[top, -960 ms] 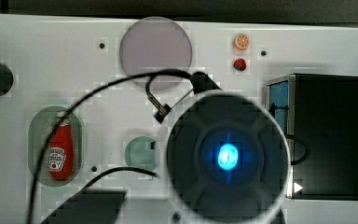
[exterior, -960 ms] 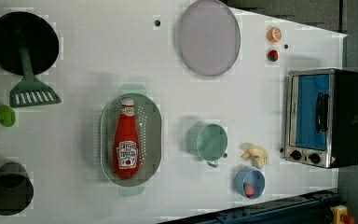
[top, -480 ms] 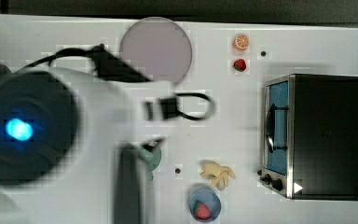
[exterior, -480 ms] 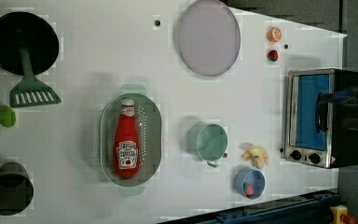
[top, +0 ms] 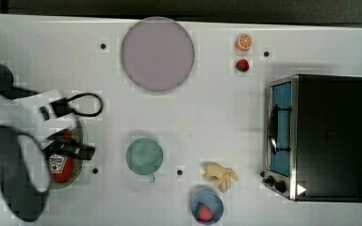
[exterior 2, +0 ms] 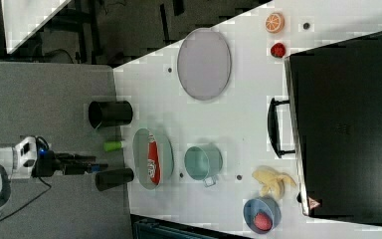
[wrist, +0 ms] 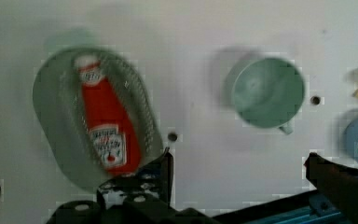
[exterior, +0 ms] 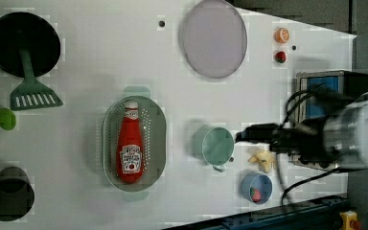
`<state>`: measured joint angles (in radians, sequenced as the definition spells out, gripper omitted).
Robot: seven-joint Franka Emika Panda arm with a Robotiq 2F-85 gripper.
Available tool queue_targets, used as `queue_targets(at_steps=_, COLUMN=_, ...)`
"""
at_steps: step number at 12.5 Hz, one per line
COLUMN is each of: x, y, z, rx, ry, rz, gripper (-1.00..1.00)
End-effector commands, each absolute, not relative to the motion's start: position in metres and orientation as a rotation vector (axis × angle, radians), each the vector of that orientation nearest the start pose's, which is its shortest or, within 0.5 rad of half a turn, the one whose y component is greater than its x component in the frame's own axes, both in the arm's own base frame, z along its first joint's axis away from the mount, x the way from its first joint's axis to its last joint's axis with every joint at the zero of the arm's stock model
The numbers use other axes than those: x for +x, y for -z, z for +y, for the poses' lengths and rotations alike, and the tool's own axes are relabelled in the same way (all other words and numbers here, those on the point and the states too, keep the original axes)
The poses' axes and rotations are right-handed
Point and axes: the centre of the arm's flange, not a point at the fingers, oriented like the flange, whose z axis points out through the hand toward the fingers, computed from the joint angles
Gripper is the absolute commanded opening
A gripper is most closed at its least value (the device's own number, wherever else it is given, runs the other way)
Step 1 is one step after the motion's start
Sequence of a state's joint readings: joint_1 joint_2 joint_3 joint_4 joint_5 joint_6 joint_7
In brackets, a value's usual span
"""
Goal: Pick ketchup from strainer and place it on the table
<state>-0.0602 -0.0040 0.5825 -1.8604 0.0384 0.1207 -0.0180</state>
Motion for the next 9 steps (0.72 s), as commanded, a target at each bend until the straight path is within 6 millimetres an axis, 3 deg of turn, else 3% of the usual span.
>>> queue_targets(at_steps=1, x=0.438, y=-0.488, z=0.327, rx=-3.187, ry=-0.202, rz=0.295, gripper=1.00)
queue_targets(at_steps=5, x=0.415, y=-0.418, z=0.371, rx=-3.121, ry=-0.144, rz=0.143, gripper=1.00)
queue_targets(at_steps=9, x=0.398, y=-0.342, z=0.376, rx=-3.084, ry=-0.018, rz=0.022, gripper=1.00)
